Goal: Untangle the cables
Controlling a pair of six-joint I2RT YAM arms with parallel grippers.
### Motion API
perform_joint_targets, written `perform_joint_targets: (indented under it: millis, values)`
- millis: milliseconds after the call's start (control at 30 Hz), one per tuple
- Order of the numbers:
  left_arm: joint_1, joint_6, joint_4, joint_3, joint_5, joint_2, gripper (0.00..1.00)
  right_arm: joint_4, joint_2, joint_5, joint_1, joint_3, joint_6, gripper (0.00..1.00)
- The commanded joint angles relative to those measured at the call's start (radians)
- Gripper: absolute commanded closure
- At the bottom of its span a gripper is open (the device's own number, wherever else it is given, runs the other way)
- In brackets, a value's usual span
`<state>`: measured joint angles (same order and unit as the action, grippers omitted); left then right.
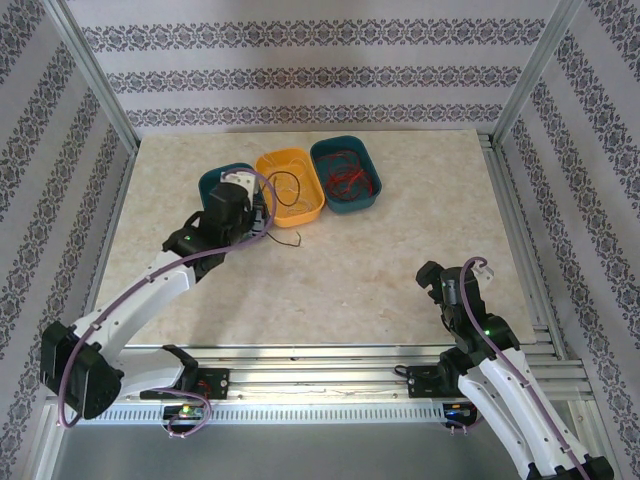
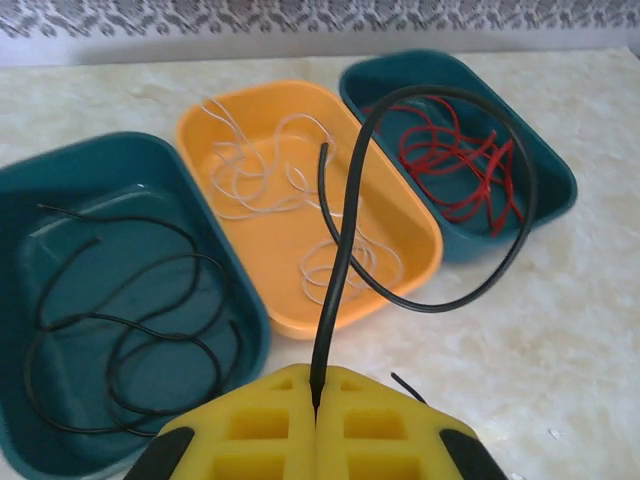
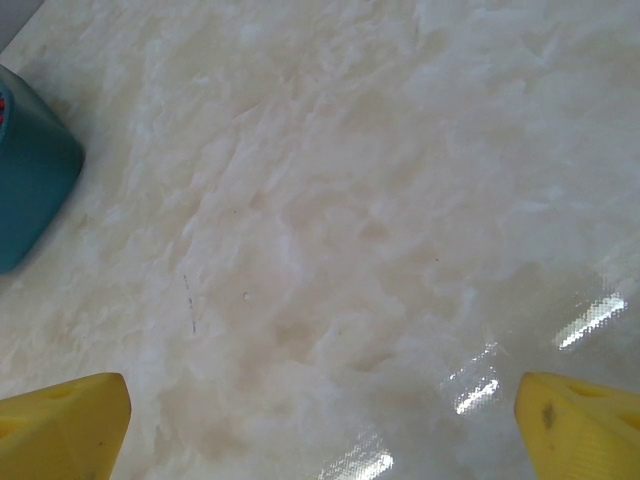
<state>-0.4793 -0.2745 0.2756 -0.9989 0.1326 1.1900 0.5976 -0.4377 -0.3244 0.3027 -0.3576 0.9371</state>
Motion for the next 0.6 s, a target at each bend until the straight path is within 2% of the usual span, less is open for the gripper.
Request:
perform_joint_targets:
  millis: [0,300,567]
  values:
    - [0.057,0.056,-0.046,0.001,0.016,-0.025,1.00,-0.004,-0.007,0.004,-0.013,0.004,-0.008,0.02]
    - [0.228,0.172,-0.182,-0.019,0.073,-0.042,1.00,-0.008,-0.007,0.013,-0.016,-0.001,-0.011,0.02]
    - [0.328,0.212,-0.249,-0.043,0.076,0.050,1.00,-0.012,-0.010,0.017,-0.019,0.002,0.000,0.02]
